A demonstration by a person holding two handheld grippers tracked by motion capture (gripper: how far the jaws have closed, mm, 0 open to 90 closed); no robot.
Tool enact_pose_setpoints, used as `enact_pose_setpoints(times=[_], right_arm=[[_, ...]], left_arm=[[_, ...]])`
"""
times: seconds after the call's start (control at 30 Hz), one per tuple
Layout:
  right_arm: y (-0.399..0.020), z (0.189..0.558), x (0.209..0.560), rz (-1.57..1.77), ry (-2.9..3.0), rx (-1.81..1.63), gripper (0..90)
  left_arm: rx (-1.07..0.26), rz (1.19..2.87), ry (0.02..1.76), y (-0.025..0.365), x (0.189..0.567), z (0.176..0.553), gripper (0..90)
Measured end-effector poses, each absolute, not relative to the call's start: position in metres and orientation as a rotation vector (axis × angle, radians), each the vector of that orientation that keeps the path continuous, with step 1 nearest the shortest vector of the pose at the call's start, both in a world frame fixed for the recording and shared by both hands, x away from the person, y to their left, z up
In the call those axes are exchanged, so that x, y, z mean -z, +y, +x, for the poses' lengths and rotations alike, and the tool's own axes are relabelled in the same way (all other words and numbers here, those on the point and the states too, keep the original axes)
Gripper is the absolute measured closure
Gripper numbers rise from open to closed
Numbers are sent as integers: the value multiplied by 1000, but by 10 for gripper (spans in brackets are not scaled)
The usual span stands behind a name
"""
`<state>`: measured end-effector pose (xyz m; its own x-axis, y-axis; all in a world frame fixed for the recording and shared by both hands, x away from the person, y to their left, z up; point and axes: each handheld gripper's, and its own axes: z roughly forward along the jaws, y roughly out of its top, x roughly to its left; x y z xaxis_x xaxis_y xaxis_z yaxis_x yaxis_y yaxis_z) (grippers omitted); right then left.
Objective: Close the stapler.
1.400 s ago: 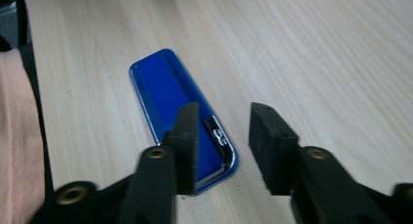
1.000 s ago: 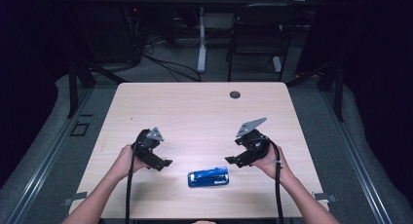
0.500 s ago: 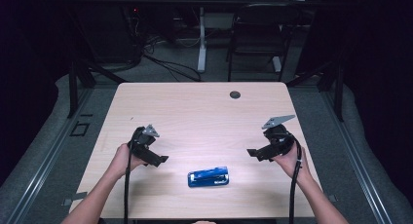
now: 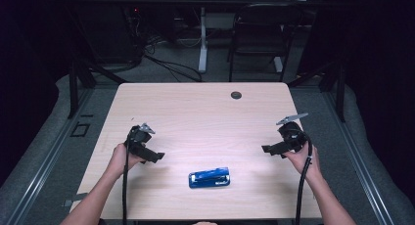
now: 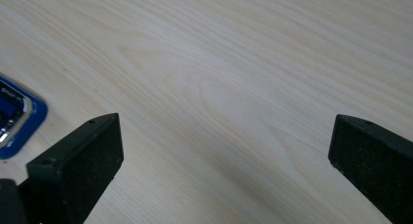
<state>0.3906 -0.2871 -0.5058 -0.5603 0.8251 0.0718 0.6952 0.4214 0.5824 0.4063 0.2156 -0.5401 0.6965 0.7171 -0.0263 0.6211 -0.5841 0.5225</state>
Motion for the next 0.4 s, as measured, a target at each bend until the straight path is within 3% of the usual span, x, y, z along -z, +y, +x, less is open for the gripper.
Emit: enact_pose_setpoints(times=[0.4], right_arm=[[-298, 405, 535, 1434, 2528, -679, 0]], left_arm=[[-231, 2396, 1110, 223, 553, 417, 0]])
